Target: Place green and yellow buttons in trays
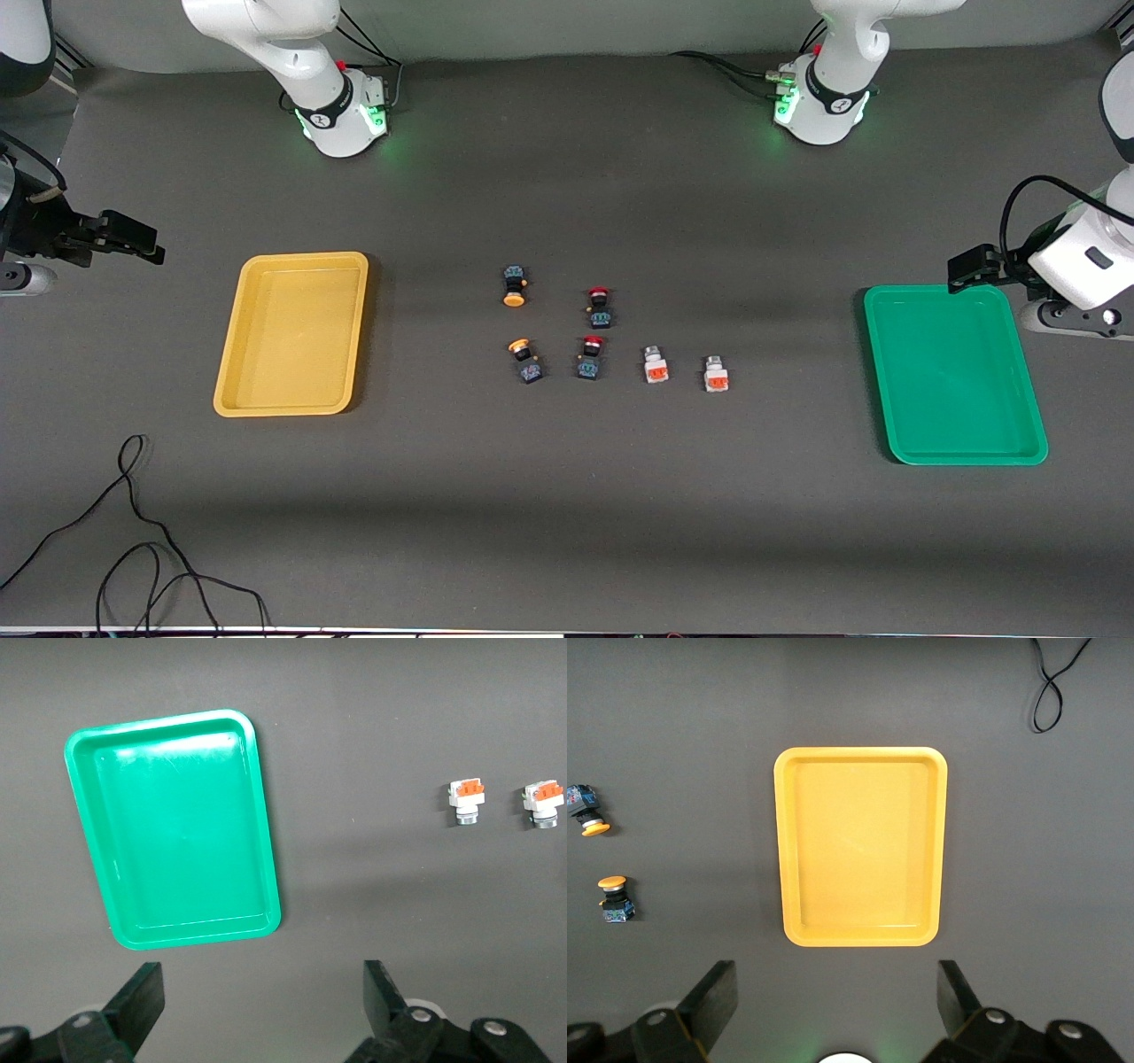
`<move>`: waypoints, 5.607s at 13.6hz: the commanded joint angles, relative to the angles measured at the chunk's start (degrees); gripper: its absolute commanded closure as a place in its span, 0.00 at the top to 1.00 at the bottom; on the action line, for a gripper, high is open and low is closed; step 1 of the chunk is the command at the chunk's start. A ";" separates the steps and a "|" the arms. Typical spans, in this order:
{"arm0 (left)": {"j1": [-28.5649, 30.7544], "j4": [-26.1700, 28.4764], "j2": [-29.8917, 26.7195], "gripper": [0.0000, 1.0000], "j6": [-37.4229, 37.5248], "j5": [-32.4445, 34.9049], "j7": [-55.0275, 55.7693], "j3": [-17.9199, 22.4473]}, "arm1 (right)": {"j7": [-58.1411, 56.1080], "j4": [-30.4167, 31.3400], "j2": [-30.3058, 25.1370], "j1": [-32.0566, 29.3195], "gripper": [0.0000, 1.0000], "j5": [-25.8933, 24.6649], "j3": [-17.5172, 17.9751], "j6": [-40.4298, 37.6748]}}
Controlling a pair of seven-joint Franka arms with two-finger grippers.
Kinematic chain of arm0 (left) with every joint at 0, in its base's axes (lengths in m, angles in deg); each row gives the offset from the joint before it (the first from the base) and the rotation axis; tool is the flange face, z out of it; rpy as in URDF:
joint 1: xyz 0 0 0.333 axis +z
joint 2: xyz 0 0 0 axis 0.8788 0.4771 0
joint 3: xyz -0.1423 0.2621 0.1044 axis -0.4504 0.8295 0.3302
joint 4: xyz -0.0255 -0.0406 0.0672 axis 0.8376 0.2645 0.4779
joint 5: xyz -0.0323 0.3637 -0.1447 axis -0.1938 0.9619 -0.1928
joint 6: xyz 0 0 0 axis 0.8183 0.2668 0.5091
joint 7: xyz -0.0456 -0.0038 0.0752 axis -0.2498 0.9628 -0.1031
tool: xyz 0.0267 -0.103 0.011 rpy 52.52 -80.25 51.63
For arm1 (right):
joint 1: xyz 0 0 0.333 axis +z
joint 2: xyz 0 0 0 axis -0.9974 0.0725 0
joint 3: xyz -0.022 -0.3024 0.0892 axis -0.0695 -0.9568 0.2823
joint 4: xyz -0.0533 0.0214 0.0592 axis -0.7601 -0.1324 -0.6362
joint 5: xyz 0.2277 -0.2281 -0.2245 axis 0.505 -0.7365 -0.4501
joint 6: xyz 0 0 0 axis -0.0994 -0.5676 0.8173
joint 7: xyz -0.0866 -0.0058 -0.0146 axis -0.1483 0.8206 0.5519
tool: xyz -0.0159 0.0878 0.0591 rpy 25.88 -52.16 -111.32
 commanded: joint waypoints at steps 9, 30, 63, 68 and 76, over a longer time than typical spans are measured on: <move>0.43 0.02 -0.03 1.00 0.83 0.02 -0.80 -0.32 | -0.51 -0.50 -0.32 -0.13 1.00 -1.10 0.32 -1.77; -18.82 -1.30 18.49 1.00 -15.49 -1.92 24.95 -2.08 | 48.62 9.23 0.91 40.73 1.00 3.82 0.50 13.05; -19.17 -3.23 19.50 0.00 -11.68 -0.86 25.31 -2.17 | 50.81 26.05 25.09 43.73 0.28 1.36 0.23 56.52; -19.08 -13.40 14.47 0.00 4.76 -0.77 17.95 6.59 | 50.46 10.70 17.97 42.94 0.28 2.06 -0.12 28.07; 0.49 -11.08 15.26 0.00 0.78 -0.78 -14.57 10.31 | 20.81 10.11 7.08 42.23 0.28 6.72 -23.28 13.34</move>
